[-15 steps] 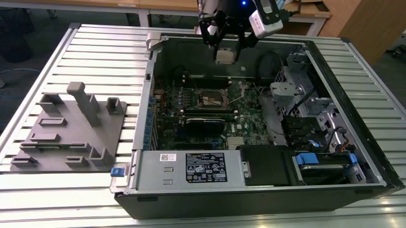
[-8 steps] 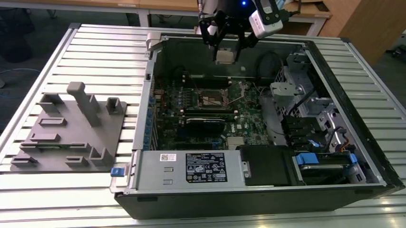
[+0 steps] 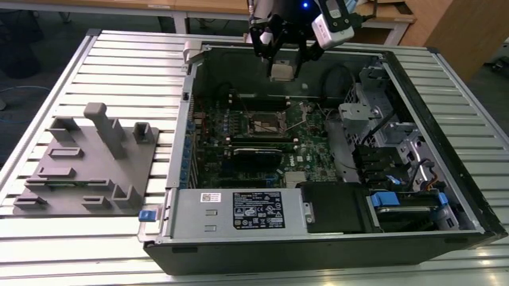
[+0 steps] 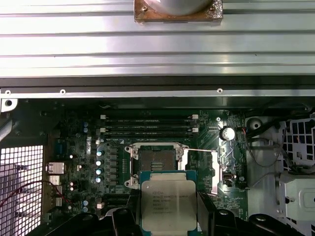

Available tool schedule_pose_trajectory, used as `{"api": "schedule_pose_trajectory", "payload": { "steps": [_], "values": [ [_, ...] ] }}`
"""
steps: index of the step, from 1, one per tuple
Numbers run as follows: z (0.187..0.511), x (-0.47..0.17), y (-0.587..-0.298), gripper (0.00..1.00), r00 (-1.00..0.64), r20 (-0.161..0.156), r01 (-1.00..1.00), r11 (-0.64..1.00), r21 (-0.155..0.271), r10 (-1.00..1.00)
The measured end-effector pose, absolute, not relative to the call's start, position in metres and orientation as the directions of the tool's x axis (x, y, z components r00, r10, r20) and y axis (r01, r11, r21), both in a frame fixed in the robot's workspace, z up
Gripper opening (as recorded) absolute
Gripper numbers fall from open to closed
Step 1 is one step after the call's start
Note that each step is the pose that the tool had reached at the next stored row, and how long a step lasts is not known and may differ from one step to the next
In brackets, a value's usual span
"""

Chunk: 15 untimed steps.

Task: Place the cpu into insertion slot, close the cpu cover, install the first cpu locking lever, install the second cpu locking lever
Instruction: 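Place the cpu into insertion slot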

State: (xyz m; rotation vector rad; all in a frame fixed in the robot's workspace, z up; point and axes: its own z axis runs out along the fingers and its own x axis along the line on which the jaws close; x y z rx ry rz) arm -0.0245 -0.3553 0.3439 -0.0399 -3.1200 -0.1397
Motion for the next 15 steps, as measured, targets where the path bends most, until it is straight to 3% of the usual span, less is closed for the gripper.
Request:
{"api": "schedule_pose_trajectory", "payload": {
  "steps": [15],
  "values": [
    [0.3394, -0.0245, -0.3552, 0.54, -1.000, 0.019, 0.026, 0.996, 0.089, 0.025]
  ]
}}
